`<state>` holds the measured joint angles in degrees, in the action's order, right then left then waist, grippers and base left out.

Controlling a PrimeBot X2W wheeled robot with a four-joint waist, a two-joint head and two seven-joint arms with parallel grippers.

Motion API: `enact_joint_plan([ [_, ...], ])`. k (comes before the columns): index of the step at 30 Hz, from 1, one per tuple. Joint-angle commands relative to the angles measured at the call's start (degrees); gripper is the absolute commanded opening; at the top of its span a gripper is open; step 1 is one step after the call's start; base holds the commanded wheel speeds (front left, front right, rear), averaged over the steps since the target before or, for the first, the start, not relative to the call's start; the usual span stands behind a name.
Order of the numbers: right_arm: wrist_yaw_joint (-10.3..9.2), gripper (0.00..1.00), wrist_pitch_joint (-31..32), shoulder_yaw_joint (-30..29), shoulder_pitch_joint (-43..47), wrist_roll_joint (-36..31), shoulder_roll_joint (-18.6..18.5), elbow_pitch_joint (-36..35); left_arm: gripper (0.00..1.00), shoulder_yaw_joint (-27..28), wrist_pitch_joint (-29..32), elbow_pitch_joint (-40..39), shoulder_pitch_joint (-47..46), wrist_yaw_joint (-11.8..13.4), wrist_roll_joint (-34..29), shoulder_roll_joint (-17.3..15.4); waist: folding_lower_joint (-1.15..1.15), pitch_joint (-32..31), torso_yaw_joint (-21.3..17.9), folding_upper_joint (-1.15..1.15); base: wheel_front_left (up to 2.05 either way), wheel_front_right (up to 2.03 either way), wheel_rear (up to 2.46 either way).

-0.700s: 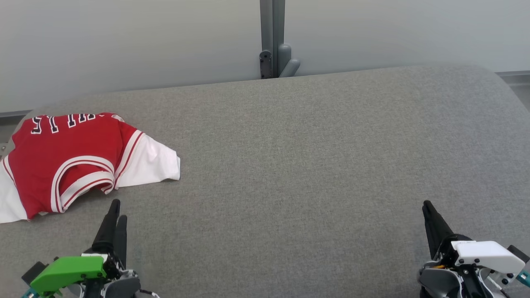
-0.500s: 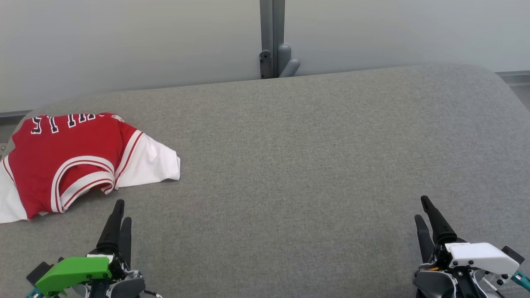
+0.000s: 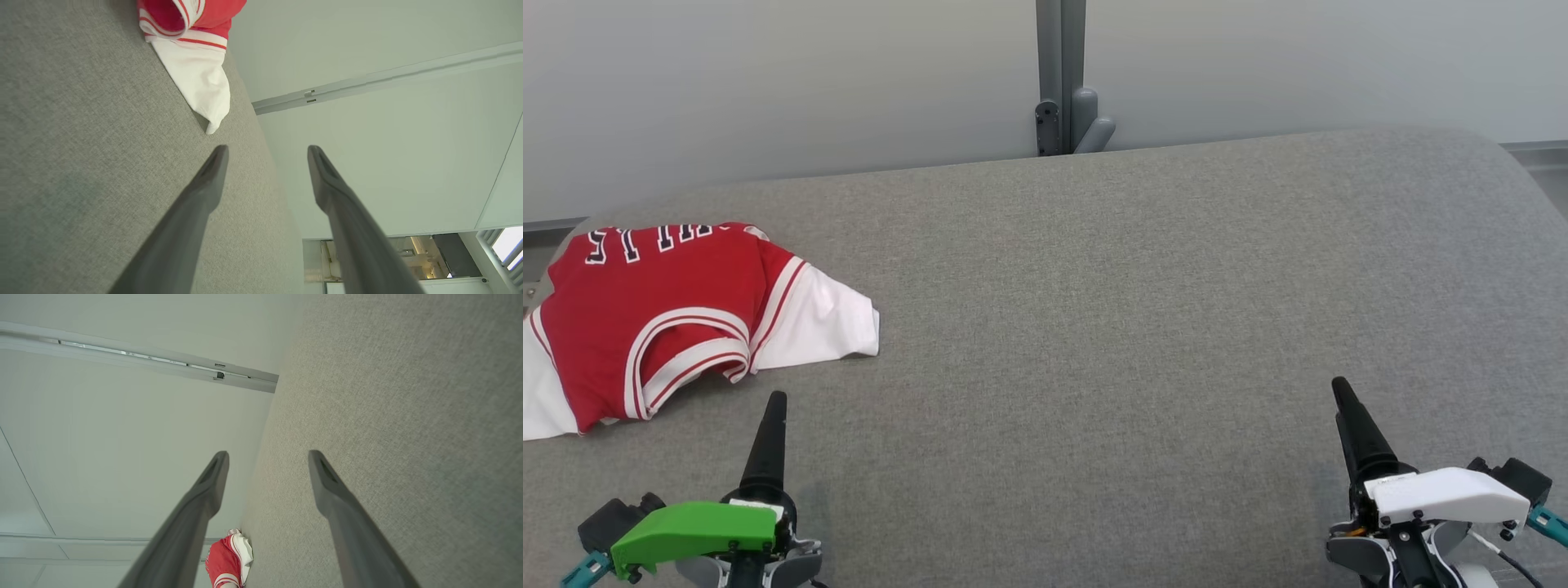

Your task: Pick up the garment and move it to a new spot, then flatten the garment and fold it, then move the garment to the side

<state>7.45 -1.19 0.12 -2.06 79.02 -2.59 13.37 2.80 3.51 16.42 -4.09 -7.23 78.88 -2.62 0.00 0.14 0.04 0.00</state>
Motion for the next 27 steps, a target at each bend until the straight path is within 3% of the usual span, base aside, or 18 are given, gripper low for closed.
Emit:
enact_joint_plan([
  [1,0.01,1.0,-0.71,0.55,-0.63,-3.09,-0.32,-1.5,1.0,-0.28,-0.65,-1.67,-0.47,-0.09,-3.01,-0.27,0.0,0.0,0.03,0.0,0.0,0.0,0.0],
  [9,0.01,1.0,-2.28,2.82,-0.35,-13.27,-0.35,-3.12,1.0,-1.56,-2.77,-5.44,0.54,-0.12,-15.66,-0.09,0.0,-0.02,0.23,0.0,0.0,0.0,0.0],
  [18,0.02,1.0,-3.88,5.16,0.02,-23.22,-0.56,-4.79,1.0,-2.85,-4.98,-7.47,1.87,-0.11,-24.79,-0.06,0.0,-0.04,0.52,0.0,0.0,0.0,0.0],
  [27,0.02,1.0,-5.35,7.47,0.6,-31.17,-1.04,-5.12,1.0,-4.95,-6.96,-9.05,2.6,2.4,-33.84,-0.11,0.0,-0.29,0.8,0.0,0.0,0.0,0.0],
])
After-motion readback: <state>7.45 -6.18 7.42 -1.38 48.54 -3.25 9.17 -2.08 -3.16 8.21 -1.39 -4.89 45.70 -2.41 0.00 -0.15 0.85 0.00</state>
